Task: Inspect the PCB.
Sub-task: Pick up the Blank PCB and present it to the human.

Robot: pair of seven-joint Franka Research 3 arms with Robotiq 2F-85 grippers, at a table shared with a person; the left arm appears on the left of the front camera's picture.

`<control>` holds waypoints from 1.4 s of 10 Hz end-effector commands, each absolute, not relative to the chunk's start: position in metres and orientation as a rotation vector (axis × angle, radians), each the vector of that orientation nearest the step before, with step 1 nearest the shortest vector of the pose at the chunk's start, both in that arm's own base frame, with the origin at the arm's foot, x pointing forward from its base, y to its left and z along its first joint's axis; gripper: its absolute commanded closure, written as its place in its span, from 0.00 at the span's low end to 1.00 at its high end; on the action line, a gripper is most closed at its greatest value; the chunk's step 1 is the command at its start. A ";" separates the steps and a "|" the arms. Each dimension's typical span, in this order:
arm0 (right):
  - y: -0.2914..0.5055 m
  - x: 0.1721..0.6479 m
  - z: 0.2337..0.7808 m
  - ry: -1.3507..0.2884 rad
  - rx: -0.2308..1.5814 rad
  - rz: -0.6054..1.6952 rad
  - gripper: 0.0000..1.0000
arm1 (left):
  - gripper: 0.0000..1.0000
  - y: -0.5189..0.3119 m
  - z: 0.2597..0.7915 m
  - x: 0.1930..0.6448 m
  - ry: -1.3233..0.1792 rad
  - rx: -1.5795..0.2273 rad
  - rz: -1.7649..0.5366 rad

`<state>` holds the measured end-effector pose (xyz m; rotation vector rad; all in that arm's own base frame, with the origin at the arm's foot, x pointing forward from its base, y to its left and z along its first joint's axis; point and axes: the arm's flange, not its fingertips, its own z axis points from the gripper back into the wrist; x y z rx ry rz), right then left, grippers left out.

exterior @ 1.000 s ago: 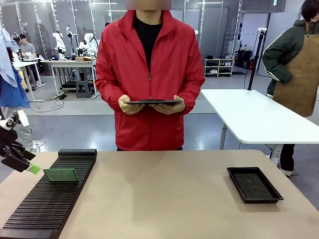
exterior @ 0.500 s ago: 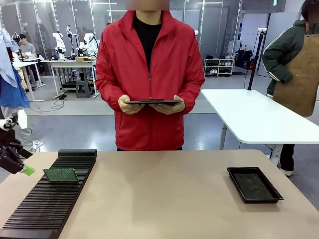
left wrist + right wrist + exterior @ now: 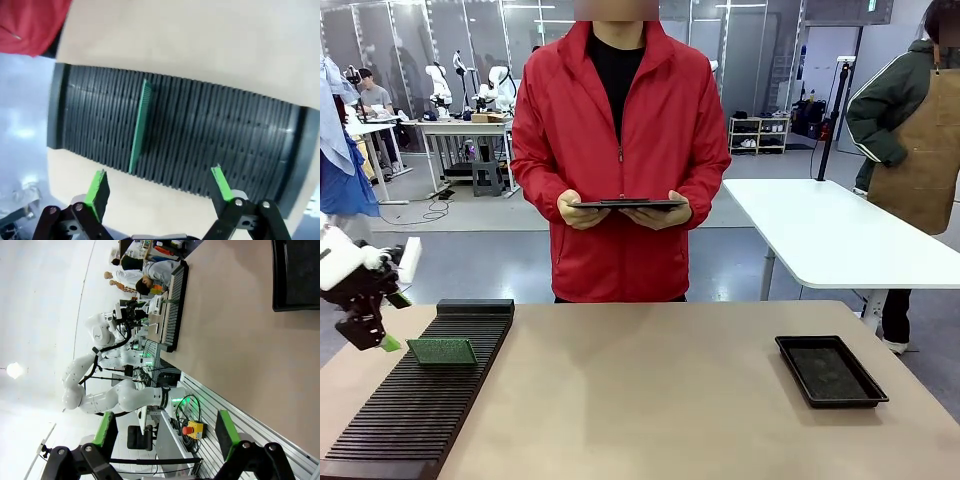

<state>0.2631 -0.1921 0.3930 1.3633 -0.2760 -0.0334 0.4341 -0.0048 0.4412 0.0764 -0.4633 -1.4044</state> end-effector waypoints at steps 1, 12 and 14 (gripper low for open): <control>-0.193 0.263 0.394 -0.277 1.365 -0.035 0.00 | 0.00 -0.003 0.427 0.458 -0.466 0.197 -1.451; -0.193 0.263 0.394 -0.277 1.365 -0.035 0.00 | 0.03 -0.009 0.360 0.512 -0.277 0.259 -1.508; -0.193 0.263 0.394 -0.277 1.365 -0.035 0.00 | 0.32 -0.011 0.356 0.514 -0.269 0.265 -1.507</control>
